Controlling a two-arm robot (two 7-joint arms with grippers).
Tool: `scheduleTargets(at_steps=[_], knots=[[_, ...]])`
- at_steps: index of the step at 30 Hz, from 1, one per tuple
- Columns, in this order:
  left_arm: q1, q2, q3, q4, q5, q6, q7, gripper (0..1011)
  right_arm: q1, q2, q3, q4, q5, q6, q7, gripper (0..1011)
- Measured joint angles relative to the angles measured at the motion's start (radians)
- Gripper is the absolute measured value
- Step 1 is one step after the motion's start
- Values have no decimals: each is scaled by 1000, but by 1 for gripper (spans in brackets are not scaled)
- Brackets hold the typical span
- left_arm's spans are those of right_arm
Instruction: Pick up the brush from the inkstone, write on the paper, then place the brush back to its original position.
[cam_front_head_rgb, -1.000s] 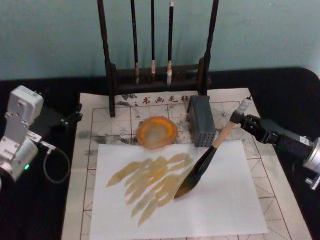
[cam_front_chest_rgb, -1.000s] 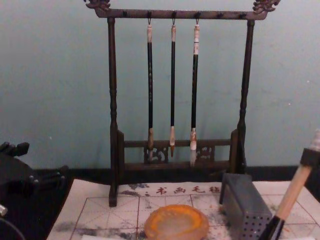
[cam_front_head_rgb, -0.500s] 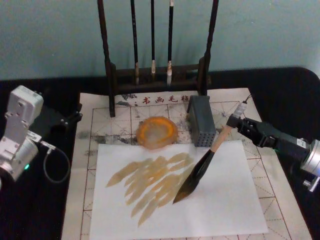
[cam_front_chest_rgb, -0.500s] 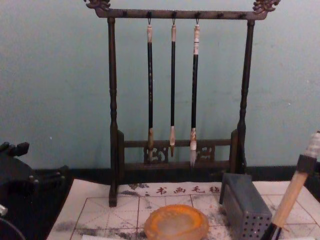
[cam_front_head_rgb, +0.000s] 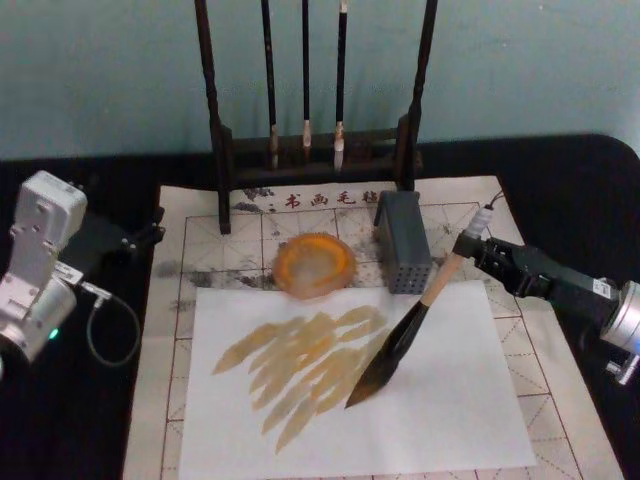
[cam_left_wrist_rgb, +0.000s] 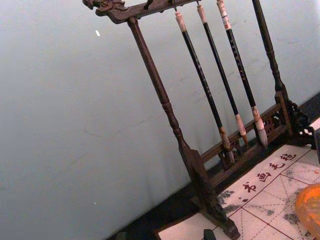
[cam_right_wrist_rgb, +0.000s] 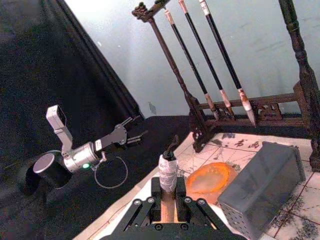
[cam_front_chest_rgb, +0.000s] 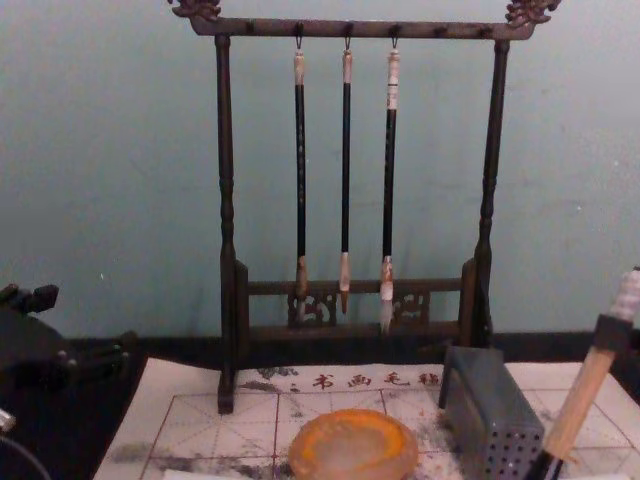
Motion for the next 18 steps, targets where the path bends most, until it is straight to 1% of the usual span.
scheduleTargets(at_steps=[18], knots=[[0, 0, 0, 0, 0, 0, 0, 1001, -10, 12, 23, 0, -4, -1, -15, 185]])
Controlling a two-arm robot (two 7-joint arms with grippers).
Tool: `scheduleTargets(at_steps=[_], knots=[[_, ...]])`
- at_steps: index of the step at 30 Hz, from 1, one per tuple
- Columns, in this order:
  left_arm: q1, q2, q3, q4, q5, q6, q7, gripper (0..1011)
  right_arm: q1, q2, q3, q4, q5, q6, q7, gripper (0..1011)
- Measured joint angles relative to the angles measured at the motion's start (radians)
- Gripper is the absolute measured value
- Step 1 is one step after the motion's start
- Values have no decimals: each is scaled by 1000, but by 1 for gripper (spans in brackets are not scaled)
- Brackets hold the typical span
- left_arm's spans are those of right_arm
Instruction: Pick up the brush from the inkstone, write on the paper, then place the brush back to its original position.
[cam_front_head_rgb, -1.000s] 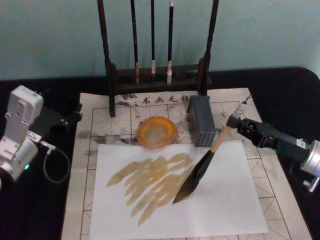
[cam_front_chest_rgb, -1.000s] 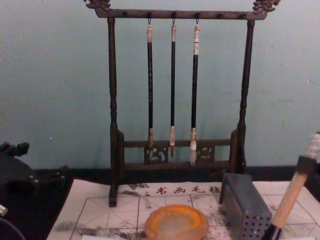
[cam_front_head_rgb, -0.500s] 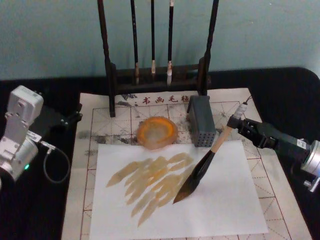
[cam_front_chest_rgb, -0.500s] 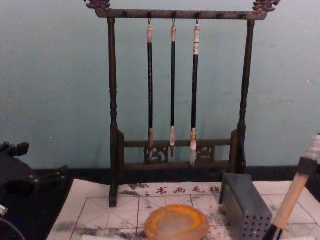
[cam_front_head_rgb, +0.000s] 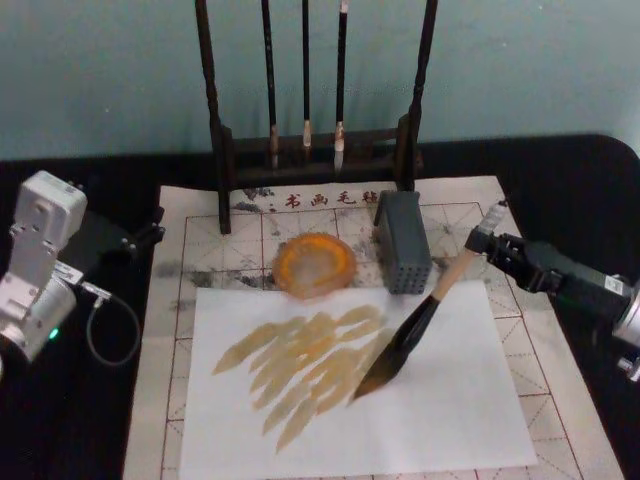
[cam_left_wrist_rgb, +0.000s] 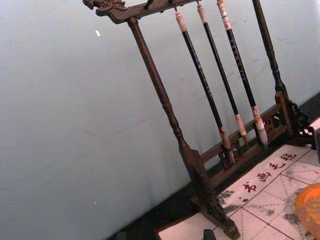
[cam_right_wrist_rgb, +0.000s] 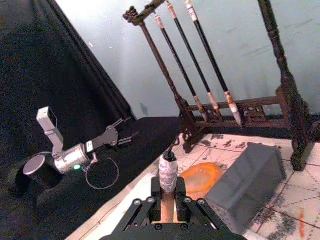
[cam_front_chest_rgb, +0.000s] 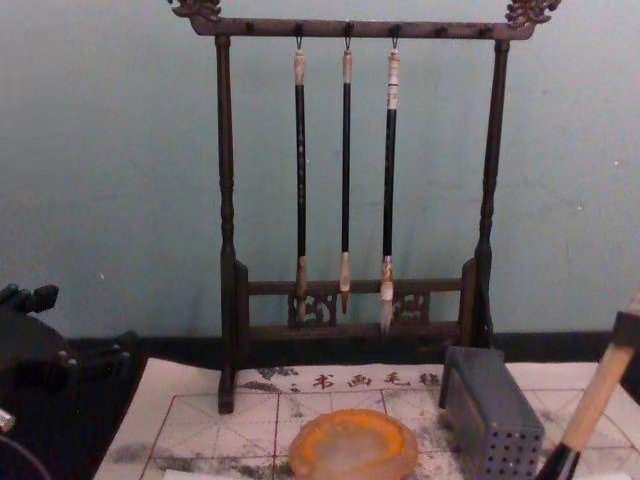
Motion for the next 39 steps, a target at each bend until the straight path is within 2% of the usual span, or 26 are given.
scheduleTargets(at_steps=[29, 39], knots=[[0, 0, 0, 0, 0, 0, 0, 1001, -19, 8, 54, 0, 2, -12, -38, 185], [0, 0, 0, 0, 0, 0, 0, 1001, -29, -7, 84, -10, 45, -14, -49, 185]])
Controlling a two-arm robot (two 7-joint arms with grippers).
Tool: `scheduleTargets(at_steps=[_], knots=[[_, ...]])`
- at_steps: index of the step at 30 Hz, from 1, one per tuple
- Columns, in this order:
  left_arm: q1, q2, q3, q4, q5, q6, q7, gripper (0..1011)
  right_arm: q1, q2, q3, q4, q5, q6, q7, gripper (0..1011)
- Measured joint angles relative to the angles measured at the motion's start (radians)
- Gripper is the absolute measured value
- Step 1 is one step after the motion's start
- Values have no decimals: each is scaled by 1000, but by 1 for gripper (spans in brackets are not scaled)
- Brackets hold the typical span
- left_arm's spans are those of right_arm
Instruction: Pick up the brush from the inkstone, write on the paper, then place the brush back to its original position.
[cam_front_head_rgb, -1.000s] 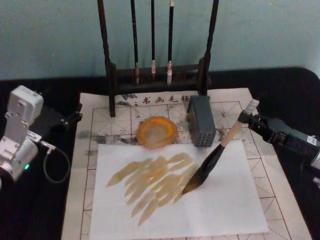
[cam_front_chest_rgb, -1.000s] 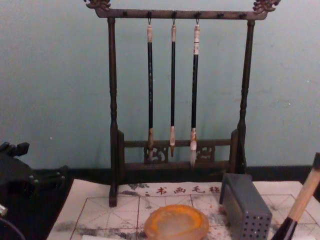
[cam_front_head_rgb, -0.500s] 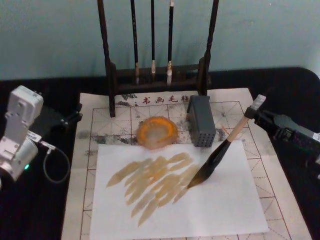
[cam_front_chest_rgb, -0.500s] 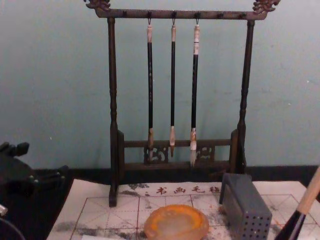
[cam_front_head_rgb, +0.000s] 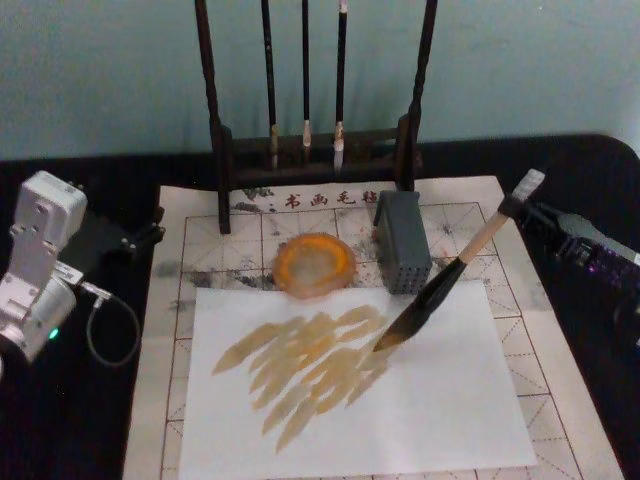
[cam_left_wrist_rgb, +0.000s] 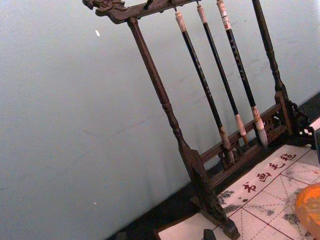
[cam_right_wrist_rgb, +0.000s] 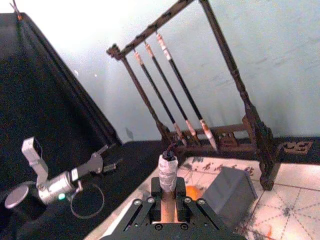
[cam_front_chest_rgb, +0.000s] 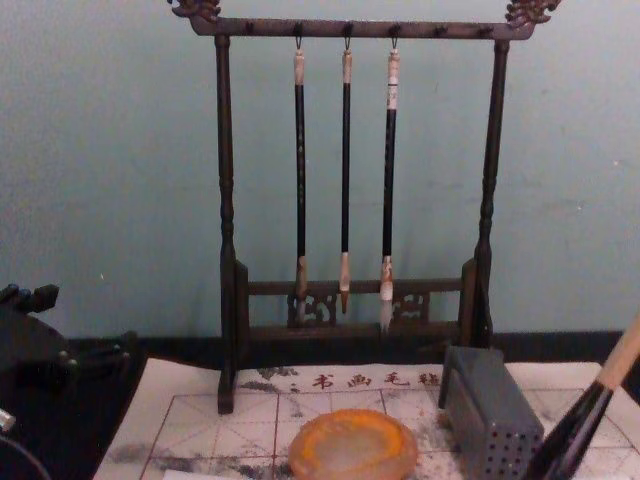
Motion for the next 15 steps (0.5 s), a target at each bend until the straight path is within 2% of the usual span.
scheduleTargets(at_steps=[7, 15], knots=[[0, 0, 0, 0, 0, 0, 0, 1001, 5, -35, 11, 8, 35, -3, -21, 185], [0, 0, 0, 0, 0, 0, 0, 1001, 36, -98, 4, 38, 78, 3, -48, 185]])
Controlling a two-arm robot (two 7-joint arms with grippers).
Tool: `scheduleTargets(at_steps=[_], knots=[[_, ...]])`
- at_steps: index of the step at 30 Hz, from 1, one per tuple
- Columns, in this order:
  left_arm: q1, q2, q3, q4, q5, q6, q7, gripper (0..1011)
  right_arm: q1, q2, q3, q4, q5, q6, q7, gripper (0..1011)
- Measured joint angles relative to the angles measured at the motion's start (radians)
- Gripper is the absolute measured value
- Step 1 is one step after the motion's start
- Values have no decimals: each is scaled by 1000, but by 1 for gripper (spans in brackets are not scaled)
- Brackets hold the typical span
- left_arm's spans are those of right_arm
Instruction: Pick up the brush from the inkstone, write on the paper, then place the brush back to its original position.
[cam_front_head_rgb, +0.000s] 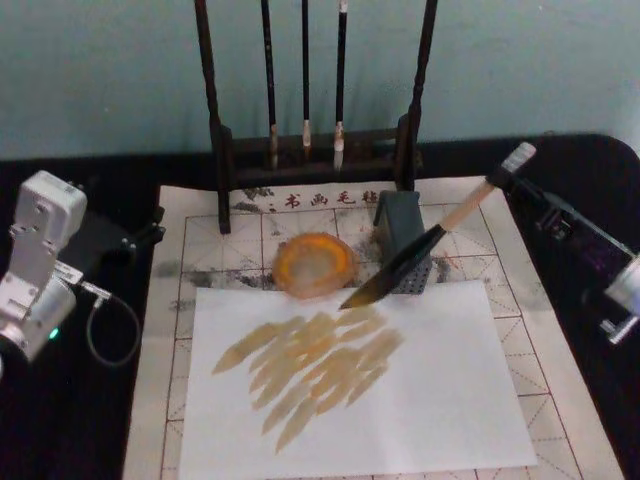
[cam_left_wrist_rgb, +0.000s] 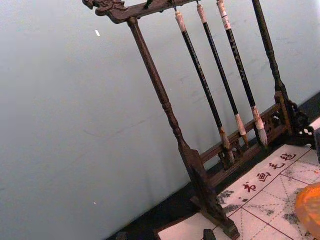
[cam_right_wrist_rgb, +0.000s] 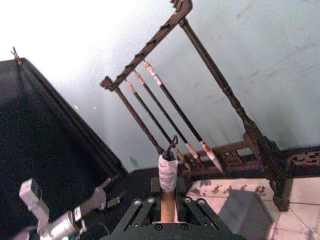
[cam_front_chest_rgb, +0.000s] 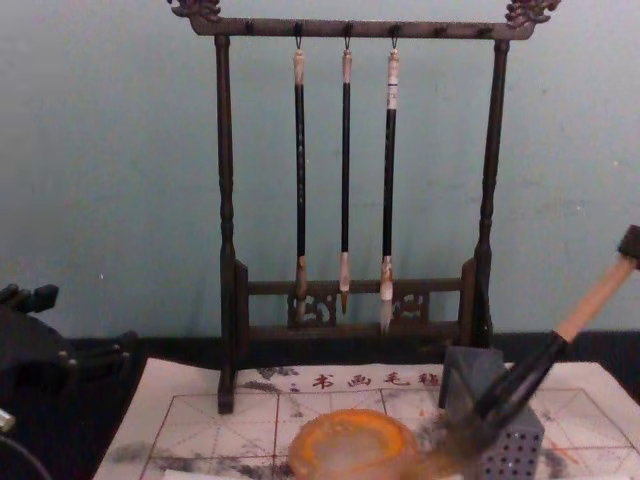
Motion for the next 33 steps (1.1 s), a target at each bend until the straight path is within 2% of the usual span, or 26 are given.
scheduleTargets(at_steps=[3, 9, 16, 25, 33], knots=[[0, 0, 0, 0, 0, 0, 0, 1001, 23, -33, -9, 23, 19, 5, -11, 185], [0, 0, 0, 0, 0, 0, 0, 1001, 70, -75, -32, 78, 21, 4, -16, 185], [0, 0, 0, 0, 0, 0, 0, 1001, 144, -161, -58, 196, 8, -9, -39, 185], [0, 0, 0, 0, 0, 0, 0, 1001, 201, -249, -62, 316, -17, -41, -54, 185], [0, 0, 0, 0, 0, 0, 0, 1001, 221, -294, -56, 372, -41, -58, -56, 185]])
